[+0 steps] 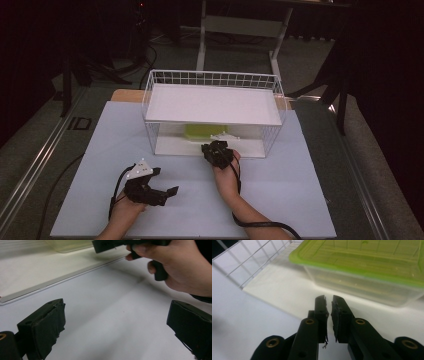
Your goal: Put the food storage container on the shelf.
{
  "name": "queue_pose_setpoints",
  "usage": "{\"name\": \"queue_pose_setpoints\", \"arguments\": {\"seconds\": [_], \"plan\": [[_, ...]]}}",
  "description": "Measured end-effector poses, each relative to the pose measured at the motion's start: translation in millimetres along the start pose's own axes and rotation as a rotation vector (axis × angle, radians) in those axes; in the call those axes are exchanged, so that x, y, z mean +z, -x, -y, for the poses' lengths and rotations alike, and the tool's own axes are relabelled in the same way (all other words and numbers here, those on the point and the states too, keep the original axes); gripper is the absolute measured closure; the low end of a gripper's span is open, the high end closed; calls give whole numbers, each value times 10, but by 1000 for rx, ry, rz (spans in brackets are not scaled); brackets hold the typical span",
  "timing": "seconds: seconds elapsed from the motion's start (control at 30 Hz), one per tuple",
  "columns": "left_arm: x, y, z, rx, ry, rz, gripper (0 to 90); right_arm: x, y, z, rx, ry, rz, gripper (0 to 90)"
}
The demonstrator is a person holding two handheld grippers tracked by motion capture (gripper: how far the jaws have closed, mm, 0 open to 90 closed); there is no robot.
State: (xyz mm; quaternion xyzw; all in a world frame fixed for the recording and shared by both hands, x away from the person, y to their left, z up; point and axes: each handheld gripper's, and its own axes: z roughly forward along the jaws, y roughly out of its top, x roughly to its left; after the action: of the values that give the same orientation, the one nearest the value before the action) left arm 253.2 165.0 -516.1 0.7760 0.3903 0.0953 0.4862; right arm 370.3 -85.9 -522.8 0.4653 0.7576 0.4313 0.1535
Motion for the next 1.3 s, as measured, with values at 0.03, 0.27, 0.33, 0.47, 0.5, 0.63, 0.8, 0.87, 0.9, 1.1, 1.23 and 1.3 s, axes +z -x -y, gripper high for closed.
{"name": "queue_pose_setpoints", "arguments": {"seconds": [0.03, 0.27, 0.33, 0.47, 0.5, 0.63, 0.8, 0.87, 0.9, 1.1, 1.23, 1.3], "plan": [[1, 1, -4, -1, 1, 2, 29, -35, -9, 13, -1, -4, -5, 811], [-23, 31, -28, 1, 5, 3, 29, -245, -32, 67, -21, 3, -48, 522], [-36, 41, -38, 3, -2, 6, 29, -317, -25, 75, -32, 20, -48, 462], [-65, 68, -79, 21, 2, 9, 29, -407, 2, 92, -19, 20, -106, 286], [-79, 83, -111, 28, 8, 8, 29, -424, 11, 100, -14, 21, -133, 277], [-109, 109, -158, 44, 12, 15, 29, -538, 59, 146, -37, 40, -181, 161], [-145, 121, -134, 45, 12, 17, 29, -715, 77, 195, -57, 61, -205, 158], [-152, 120, -125, 46, 10, 16, 29, -748, 81, 204, -53, 63, -216, 160], [-157, 117, -116, 44, 7, 16, 29, -775, 87, 212, -55, 62, -221, 167], [-217, 89, -74, 43, 3, 14, 29, -924, 134, 279, -77, 50, -230, 176], [-272, 72, -53, 45, -1, 11, 29, -1003, 176, 343, -86, 36, -230, 176], [-301, 61, -38, 46, -3, 3, 29, -1048, 198, 369, -96, 35, -220, 177]]}}
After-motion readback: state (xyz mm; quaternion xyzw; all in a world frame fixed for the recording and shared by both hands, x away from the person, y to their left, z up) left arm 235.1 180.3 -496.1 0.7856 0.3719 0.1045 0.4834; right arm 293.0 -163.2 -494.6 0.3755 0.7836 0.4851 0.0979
